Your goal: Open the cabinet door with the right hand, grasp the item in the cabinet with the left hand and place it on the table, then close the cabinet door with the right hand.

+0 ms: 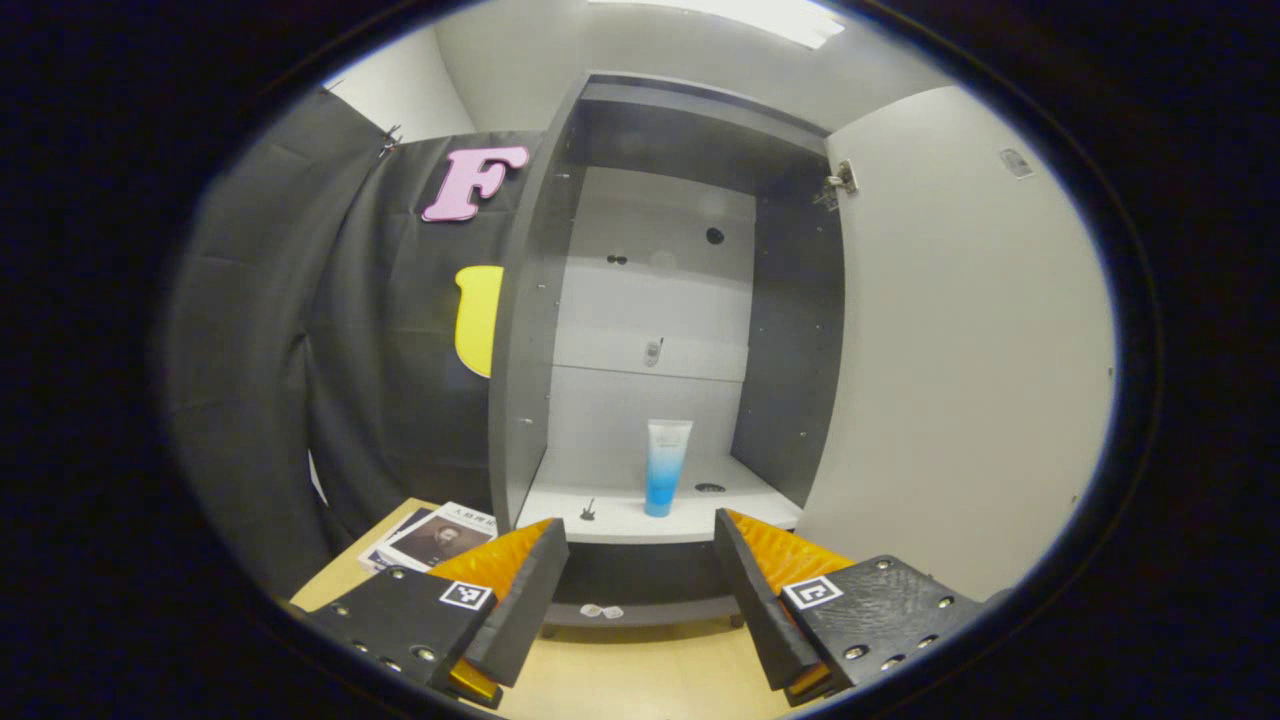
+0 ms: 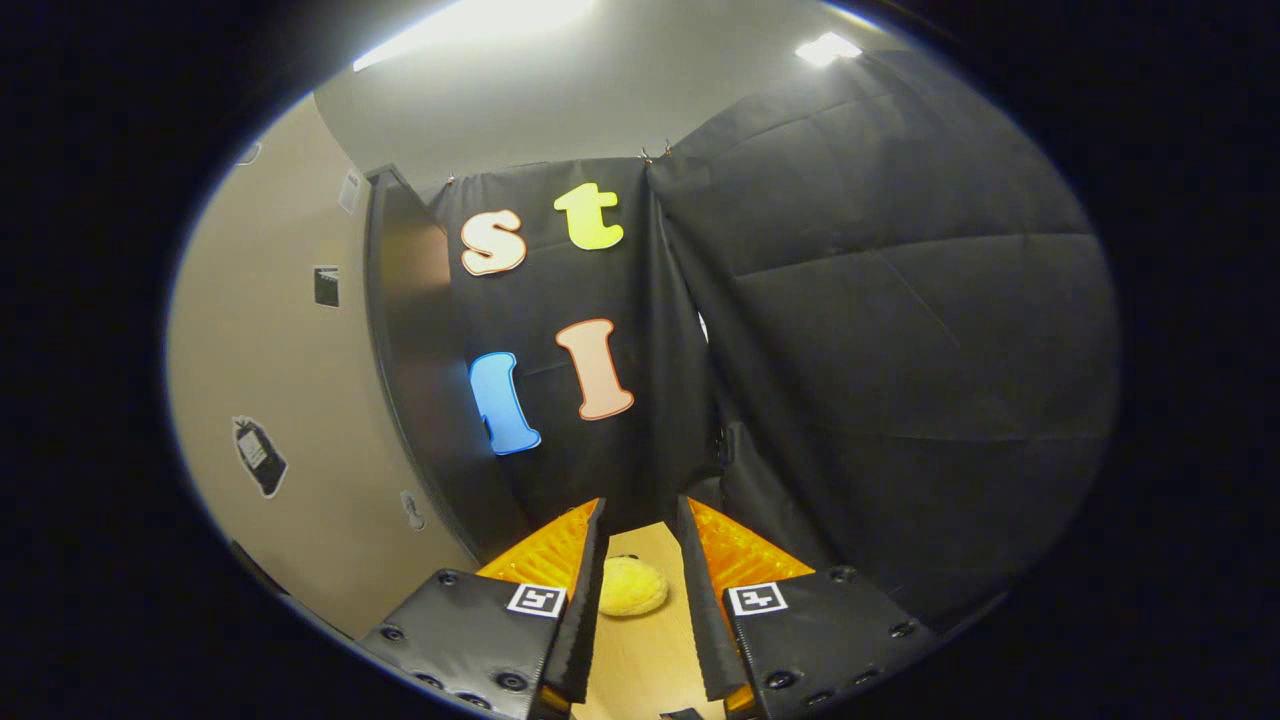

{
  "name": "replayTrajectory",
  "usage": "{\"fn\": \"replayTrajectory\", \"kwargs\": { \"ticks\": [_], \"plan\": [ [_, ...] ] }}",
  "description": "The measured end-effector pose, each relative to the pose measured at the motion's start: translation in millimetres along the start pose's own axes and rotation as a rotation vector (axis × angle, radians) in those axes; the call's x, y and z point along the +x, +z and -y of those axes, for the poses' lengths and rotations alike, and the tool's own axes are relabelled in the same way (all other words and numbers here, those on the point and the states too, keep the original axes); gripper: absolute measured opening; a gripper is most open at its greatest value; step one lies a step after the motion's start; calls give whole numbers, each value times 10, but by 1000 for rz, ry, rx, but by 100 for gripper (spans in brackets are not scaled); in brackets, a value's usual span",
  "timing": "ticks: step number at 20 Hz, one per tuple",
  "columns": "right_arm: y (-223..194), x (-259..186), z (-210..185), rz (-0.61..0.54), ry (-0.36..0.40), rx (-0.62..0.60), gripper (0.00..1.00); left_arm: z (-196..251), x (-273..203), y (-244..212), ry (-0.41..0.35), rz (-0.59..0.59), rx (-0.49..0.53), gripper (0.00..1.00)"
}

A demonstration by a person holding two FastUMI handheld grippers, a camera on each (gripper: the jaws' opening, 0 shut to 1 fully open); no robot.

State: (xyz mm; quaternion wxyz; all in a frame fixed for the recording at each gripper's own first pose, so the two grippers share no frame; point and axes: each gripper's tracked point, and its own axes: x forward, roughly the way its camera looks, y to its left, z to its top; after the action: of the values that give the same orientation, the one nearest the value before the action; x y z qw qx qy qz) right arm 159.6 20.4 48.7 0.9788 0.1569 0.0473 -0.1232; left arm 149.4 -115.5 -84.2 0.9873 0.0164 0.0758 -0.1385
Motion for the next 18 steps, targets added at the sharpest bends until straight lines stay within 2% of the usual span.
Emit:
{"fn": "replayTrajectory", "kwargs": {
  "ticks": [1,2,3,4,6,9,10,11,12,18],
  "plan": [
    [-12,105,8,-12,1,1,46,26,134,18,3,-1,3,89],
    [-53,198,47,-28,-4,-1,63,44,271,20,6,-3,7,90],
    [-63,265,69,-38,-8,-8,76,60,409,17,8,-9,10,90],
    [-72,363,114,-40,-10,-14,86,77,539,-1,7,-16,9,90],
    [-81,481,190,-32,-26,-18,96,114,791,-40,-9,-35,2,89],
    [-110,640,334,-38,-58,-40,92,104,1029,32,-11,-42,35,90],
    [-124,673,376,-44,-70,-49,98,124,1111,62,-16,-41,48,90],
    [-142,708,420,-50,-82,-54,98,135,1208,31,-27,-44,55,88],
    [-158,736,464,-56,-91,-54,98,153,1326,-9,-34,-51,52,91],
    [-123,853,616,-38,-121,-10,98,232,1774,-100,-22,-70,23,88]
  ]
}}
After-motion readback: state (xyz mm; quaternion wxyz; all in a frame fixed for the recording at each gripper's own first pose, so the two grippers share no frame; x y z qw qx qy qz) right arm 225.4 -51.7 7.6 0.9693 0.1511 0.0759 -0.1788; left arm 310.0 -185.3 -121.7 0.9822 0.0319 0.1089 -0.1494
